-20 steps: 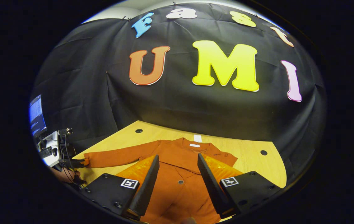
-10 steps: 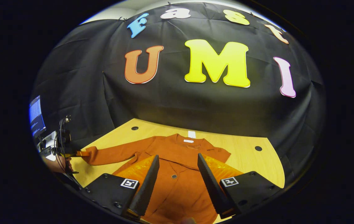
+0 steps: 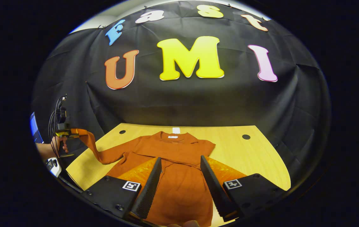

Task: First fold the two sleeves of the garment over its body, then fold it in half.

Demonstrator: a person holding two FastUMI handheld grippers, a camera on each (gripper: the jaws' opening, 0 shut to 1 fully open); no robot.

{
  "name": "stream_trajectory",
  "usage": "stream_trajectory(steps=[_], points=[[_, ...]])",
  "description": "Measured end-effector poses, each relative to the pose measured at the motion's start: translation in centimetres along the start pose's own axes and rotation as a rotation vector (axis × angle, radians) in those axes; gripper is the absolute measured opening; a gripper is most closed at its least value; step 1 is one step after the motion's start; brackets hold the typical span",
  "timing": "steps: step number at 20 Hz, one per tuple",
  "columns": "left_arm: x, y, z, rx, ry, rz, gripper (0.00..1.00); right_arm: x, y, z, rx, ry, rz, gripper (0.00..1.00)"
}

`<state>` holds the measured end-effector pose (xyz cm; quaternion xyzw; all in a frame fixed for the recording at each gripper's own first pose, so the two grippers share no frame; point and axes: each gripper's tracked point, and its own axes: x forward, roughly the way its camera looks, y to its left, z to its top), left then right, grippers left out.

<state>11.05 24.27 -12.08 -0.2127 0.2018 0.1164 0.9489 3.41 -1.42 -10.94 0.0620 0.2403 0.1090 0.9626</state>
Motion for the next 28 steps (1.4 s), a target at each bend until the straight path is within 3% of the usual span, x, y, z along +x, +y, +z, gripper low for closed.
stream_trajectory(steps=[5, 8, 12, 17, 21, 24, 25, 26, 28], points=[[4.0, -10.1, 8.0, 0.122, -0.079, -0.143, 0.03, -1.9, -5.2, -0.6, 0.058, -0.009, -0.077, 0.81], [5.8, -17.8, 8.2, 0.218, -0.075, -0.252, 0.03, -3.2, -8.8, -1.5, 0.09, -0.008, -0.144, 0.81], [8.3, -27.9, 1.8, 0.373, 0.014, -0.371, 0.03, -5.9, -13.6, -1.8, 0.135, -0.02, -0.245, 0.81], [10.0, -37.6, -11.4, 0.569, 0.155, -0.49, 0.03, -9.6, -17.7, -2.9, 0.137, -0.004, -0.356, 0.81], [9.6, -40.7, -20.4, 0.75, 0.243, -0.557, 0.03, -12.2, -20.3, -3.2, 0.133, 0.014, -0.432, 0.81], [9.3, -40.1, -24.4, 0.855, 0.271, -0.556, 0.03, -13.3, -21.1, -3.8, 0.139, 0.026, -0.461, 0.81], [9.4, -39.6, -25.2, 0.877, 0.277, -0.546, 0.03, -13.6, -21.3, -4.1, 0.146, 0.031, -0.468, 0.81], [10.8, -41.9, -27.5, 0.892, 0.285, -0.537, 0.03, -13.8, -21.4, -4.5, 0.154, 0.04, -0.473, 0.81], [10.0, -40.9, -27.4, 0.897, 0.285, -0.536, 0.03, -13.9, -21.7, -5.2, 0.165, 0.056, -0.48, 0.81]])
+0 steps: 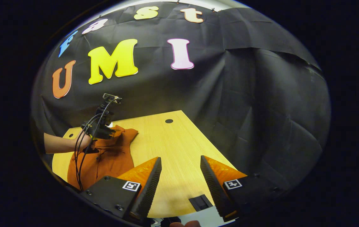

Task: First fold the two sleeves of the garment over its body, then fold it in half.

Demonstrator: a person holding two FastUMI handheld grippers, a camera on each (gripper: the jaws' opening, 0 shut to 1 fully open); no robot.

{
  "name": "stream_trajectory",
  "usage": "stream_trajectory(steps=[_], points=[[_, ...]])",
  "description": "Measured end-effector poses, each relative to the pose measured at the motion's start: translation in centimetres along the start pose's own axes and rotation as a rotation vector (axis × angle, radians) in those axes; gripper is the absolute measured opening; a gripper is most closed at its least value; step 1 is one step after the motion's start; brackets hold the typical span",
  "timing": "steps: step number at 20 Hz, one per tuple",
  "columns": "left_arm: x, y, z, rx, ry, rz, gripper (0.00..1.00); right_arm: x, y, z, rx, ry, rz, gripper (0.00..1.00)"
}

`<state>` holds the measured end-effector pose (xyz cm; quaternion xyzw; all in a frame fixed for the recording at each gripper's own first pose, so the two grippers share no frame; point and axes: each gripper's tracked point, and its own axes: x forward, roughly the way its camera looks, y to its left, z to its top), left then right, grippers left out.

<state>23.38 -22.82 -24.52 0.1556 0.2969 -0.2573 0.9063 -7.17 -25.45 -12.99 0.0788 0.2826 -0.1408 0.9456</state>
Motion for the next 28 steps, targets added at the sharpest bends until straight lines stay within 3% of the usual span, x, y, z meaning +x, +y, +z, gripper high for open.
stream_trajectory(steps=[2, 4, 8, 12, 14, 15, 16, 21, 28], points=[[0.1, -0.6, 1.0, 0.017, -0.022, 0.022, 0.03, 0.2, -0.2, 0.0, 0.0, 0.007, -0.002, 0.81], [0.6, 0.5, 0.8, 0.042, -0.019, 0.1, 0.03, 0.2, -1.0, 0.7, 0.006, 0.001, 0.005, 0.81], [2.5, -0.4, -1.1, 0.082, 0.047, 0.13, 0.04, 0.4, -1.1, 0.8, -0.007, 0.017, 0.023, 0.81], [2.2, -4.2, -0.5, -0.012, 0.014, 0.033, 0.13, 0.4, -0.6, 1.0, -0.027, 0.025, 0.043, 0.81], [1.2, -5.0, 0.0, -0.041, 0.004, 0.024, 0.69, 0.5, -0.2, 1.2, -0.029, 0.022, 0.056, 0.81], [0.3, -5.0, 0.4, -0.061, -0.009, 0.032, 0.97, 0.6, 0.0, 1.3, -0.029, 0.015, 0.065, 0.75], [-0.8, -5.0, 0.8, -0.092, -0.035, 0.035, 0.95, 0.7, 0.5, 1.5, -0.028, 0.008, 0.076, 0.81], [-10.5, -1.3, 3.7, -0.254, -0.214, 0.12, 1.0, 2.4, 5.0, 2.6, -0.052, -0.028, 0.175, 0.83], [-27.5, 6.7, 5.7, -0.363, -0.434, 0.287, 0.98, 2.6, 16.3, 8.1, -0.114, -0.179, 0.405, 0.86]])
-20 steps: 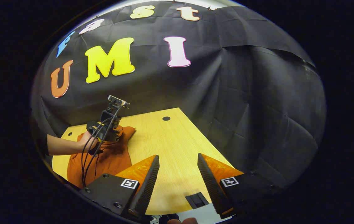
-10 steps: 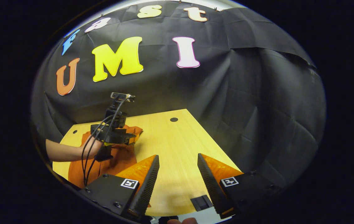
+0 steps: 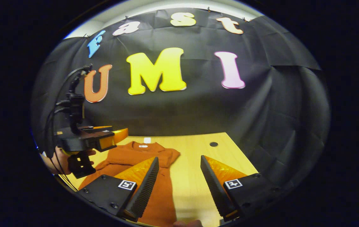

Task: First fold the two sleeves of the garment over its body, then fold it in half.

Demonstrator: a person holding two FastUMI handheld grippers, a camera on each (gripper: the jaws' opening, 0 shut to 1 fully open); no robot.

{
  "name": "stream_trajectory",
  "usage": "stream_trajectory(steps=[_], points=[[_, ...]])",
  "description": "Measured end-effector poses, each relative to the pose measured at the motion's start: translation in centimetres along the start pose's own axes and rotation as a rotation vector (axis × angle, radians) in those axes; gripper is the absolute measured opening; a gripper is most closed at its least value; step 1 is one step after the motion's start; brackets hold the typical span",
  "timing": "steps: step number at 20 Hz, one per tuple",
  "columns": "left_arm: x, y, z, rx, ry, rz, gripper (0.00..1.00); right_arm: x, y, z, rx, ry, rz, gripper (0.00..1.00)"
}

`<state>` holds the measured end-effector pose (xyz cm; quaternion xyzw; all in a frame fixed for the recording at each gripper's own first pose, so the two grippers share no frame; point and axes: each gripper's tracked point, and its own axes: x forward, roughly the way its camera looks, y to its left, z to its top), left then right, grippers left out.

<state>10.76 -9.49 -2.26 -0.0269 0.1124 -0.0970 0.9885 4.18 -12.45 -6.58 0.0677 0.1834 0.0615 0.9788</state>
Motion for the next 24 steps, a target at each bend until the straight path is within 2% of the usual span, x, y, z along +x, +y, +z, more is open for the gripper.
stream_trajectory(steps=[3, 6, 11, 14, 19, 24], points=[[-4.7, 3.9, 2.9, 0.0, -0.063, 0.09, 0.98, 0.7, 3.8, 1.5, -0.005, -0.045, 0.072, 0.86], [-7.2, 6.1, 3.4, -0.026, -0.077, 0.12, 0.98, 0.9, 6.4, 1.9, -0.031, -0.061, 0.111, 0.86], [-9.6, 9.2, 3.4, -0.085, -0.102, 0.186, 0.98, 0.7, 7.8, 3.3, 0.007, -0.105, 0.088, 0.86], [-10.4, 10.5, 3.2, -0.096, -0.113, 0.206, 0.98, 0.7, 8.1, 4.3, -0.011, -0.141, 0.057, 0.86], [-11.1, 12.0, 1.7, -0.096, -0.08, 0.181, 0.98, 0.8, 9.5, 3.0, -0.031, -0.1, 0.047, 0.87], [-12.3, 12.9, -4.1, -0.15, 0.087, 0.067, 0.98, 0.0, 8.7, -0.6, -0.032, 0.002, 0.04, 0.87]])
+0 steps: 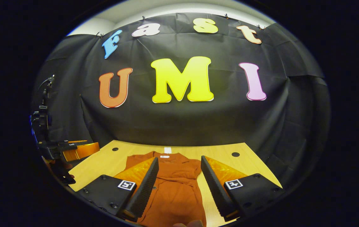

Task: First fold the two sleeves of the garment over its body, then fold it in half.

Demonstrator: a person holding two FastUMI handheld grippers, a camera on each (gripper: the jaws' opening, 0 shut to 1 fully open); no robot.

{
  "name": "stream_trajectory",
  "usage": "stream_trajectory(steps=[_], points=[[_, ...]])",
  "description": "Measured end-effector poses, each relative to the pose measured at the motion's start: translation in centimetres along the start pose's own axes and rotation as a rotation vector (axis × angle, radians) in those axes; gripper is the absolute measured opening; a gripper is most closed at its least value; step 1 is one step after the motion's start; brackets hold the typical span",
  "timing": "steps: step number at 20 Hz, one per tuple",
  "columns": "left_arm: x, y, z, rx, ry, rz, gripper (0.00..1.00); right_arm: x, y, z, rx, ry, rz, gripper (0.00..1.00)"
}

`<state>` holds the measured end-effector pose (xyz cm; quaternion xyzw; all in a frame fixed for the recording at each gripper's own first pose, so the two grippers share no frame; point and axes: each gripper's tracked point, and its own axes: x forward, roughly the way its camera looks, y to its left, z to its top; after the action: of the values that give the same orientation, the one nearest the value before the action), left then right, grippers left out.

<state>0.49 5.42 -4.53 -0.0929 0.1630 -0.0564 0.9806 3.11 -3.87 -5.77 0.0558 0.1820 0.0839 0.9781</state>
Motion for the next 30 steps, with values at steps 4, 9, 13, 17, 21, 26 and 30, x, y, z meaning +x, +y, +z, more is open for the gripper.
stream_trajectory(steps=[4, 9, 13, 17, 21, 26, 30], points=[[-2.7, 3.4, -7.6, 0.002, 0.202, -0.026, 0.98, -1.4, -1.5, -8.0, -0.012, 0.194, 0.044, 0.87], [-7.3, 7.4, -16.8, -0.146, 0.437, -0.034, 0.99, -5.5, -4.7, -18.2, -0.077, 0.451, 0.036, 0.87], [-10.7, 8.3, -23.3, -0.174, 0.599, -0.045, 0.99, -7.4, -7.6, -22.6, -0.076, 0.558, 0.0, 0.87], [-11.3, 7.9, -27.0, -0.207, 0.7, -0.031, 0.99, -8.2, -10.1, -27.1, -0.062, 0.651, -0.054, 0.87], [-10.9, 8.1, -27.8, -0.244, 0.737, 0.004, 0.99, -8.0, -9.5, -29.6, -0.061, 0.712, -0.049, 0.87], [-11.3, 6.3, -28.5, -0.229, 0.774, -0.006, 0.97, -8.8, -7.8, -32.2, -0.047, 0.79, -0.02, 0.87], [-11.3, 4.4, -29.3, -0.242, 0.816, -0.023, 0.81, -8.1, -7.2, -33.0, -0.005, 0.807, -0.012, 0.58]])
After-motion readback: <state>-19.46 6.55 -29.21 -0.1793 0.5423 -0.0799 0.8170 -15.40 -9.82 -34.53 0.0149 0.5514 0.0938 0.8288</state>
